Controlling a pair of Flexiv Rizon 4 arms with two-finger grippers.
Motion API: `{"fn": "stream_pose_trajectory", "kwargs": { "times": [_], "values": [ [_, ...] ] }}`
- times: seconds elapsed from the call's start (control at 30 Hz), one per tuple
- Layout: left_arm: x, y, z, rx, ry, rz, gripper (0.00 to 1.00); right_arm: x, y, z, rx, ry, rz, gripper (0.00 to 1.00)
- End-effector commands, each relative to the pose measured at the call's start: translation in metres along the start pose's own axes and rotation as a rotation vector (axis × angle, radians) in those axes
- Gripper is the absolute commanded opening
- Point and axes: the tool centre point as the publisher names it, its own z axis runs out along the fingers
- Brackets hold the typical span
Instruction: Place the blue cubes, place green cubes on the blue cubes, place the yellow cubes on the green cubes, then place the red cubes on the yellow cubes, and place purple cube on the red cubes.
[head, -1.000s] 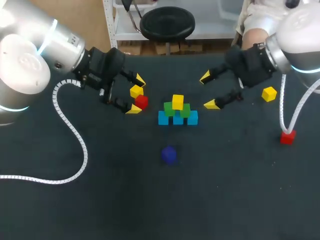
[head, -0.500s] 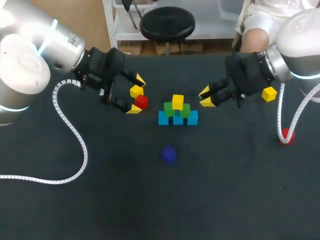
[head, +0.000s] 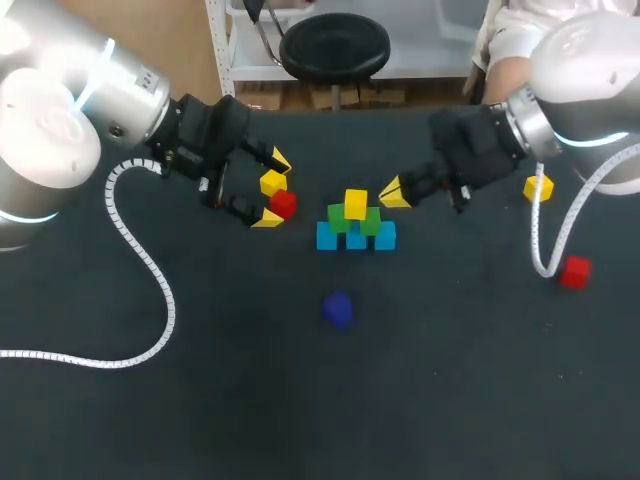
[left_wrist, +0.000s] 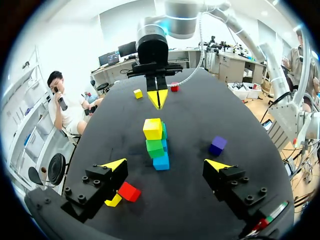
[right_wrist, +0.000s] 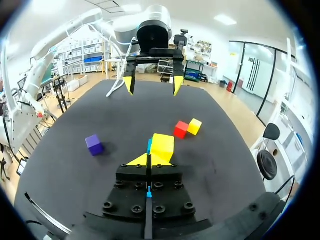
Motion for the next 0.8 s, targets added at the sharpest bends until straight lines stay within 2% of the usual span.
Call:
{"fn": "stream_pose_trajectory", "kwargs": {
  "times": [0.03, 0.8],
  "values": [
    [-0.0007, 0.0021, 0.0003, 0.005, 0.006, -0.002, 1.0, 0.0015, -0.0059, 0.0062, -0.012, -0.001, 0.003, 0.0],
    [-0.0007, 0.0021, 0.0003, 0.005, 0.006, -0.002, 1.0, 0.0018, -0.0114, 0.0138, -0.027, 0.012, 0.0, 0.0]
  ]
}}
